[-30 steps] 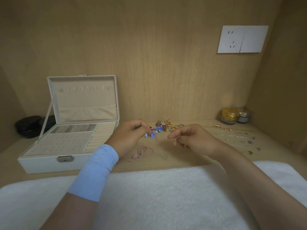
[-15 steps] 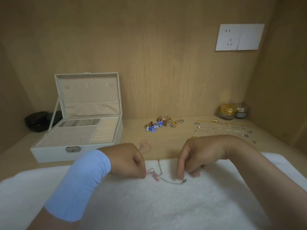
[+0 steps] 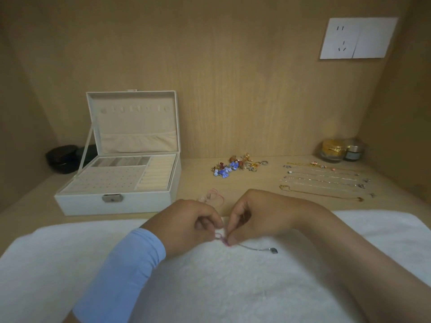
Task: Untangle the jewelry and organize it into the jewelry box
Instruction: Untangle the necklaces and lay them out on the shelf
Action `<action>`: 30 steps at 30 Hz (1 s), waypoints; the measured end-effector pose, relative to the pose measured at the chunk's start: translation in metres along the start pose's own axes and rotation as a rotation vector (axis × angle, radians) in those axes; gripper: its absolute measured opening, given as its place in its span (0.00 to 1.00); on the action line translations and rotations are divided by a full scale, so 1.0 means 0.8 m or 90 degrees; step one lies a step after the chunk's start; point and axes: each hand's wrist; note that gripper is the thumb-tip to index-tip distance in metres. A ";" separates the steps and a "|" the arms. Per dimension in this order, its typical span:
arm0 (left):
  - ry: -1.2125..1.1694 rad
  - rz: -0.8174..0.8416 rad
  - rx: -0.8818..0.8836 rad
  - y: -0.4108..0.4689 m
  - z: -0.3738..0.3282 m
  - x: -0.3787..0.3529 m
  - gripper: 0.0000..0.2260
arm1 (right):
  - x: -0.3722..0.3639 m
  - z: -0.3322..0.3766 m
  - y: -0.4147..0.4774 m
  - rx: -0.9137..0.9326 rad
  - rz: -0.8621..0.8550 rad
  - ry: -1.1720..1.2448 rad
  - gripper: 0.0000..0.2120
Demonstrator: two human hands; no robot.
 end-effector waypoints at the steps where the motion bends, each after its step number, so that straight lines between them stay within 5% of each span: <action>1: -0.013 -0.006 0.004 0.000 0.003 -0.001 0.09 | -0.002 -0.001 0.001 -0.008 0.001 0.004 0.07; 9: -0.049 -0.032 -0.011 -0.003 0.012 -0.004 0.08 | -0.003 0.000 0.005 -0.005 -0.009 -0.021 0.02; 20: 0.030 -0.022 -0.040 -0.001 0.010 -0.006 0.03 | 0.004 0.000 -0.006 -0.028 -0.017 -0.070 0.08; 24: 0.004 -0.029 -0.035 -0.001 0.009 -0.009 0.03 | 0.001 -0.005 -0.002 0.008 -0.068 0.099 0.10; 27: -0.141 -0.036 -0.012 -0.002 0.004 -0.008 0.05 | 0.006 -0.009 0.001 0.056 -0.093 0.317 0.12; 30: -0.296 -0.034 0.008 -0.001 0.001 -0.007 0.06 | 0.012 -0.012 0.003 0.058 -0.096 0.374 0.12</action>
Point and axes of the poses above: each hand's wrist, its own y-axis towards the middle knuckle, its own x-axis out of the back of the hand, z = x × y
